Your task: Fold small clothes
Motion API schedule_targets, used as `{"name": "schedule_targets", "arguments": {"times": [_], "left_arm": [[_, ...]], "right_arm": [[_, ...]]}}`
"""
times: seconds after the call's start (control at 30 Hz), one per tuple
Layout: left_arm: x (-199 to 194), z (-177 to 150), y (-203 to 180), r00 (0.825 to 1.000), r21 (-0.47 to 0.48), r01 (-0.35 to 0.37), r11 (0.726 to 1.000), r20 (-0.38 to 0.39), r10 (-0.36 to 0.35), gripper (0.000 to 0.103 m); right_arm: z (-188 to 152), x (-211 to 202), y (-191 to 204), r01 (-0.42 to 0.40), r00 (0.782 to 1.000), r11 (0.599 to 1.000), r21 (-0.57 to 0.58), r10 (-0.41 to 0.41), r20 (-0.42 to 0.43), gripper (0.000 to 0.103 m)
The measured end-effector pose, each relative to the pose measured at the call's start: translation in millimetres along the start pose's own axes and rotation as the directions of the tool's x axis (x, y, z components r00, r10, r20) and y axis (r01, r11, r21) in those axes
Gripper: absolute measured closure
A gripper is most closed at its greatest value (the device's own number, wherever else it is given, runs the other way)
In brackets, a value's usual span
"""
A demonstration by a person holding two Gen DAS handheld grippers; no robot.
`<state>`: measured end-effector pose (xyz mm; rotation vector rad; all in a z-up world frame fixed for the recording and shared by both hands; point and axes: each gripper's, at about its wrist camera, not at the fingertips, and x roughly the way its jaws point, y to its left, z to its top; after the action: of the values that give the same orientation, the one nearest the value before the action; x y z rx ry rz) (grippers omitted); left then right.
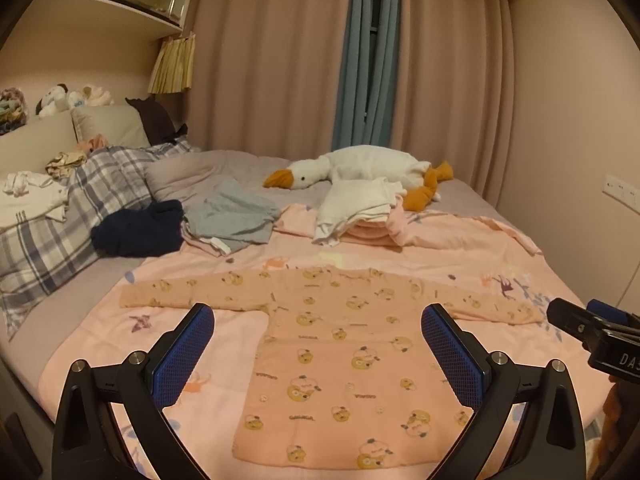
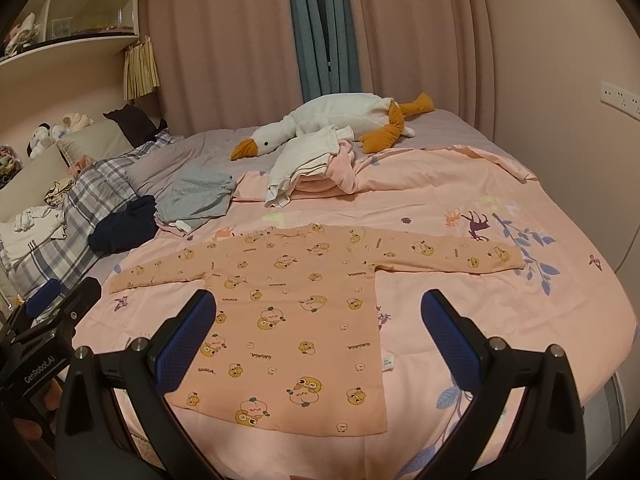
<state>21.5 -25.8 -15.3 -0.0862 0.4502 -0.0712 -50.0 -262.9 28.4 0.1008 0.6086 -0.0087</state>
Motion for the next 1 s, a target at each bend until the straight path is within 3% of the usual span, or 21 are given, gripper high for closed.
{"name": "schedule_targets", "arguments": {"times": [0.7,0.87,1.0], "left_arm": [[0.7,-1.8,4.8,1.0,0.003,0.004,1.0,-0.013,-0.004,0.0],[17.1,-0.6,14.6,0.999,-0.031,0.001,1.0,-0.044,-0.003,0.0],[47.4,8.7,32.8,0.999,-0.058,0.046,0.997,-0.025,-0.047,0.0]], "right_arm": [[1.8,3.1,1.0,0.004,1.0,1.0,-0.007,-0.004,-0.007,0.0],[8.9,16.4,-13.8,-0.054,0.998,0.998,0.035,0.054,-0.018,0.0],[20.4,39.2,-42.0,-0.076,0.997,0.992,0.097,0.075,0.009,0.0]]}}
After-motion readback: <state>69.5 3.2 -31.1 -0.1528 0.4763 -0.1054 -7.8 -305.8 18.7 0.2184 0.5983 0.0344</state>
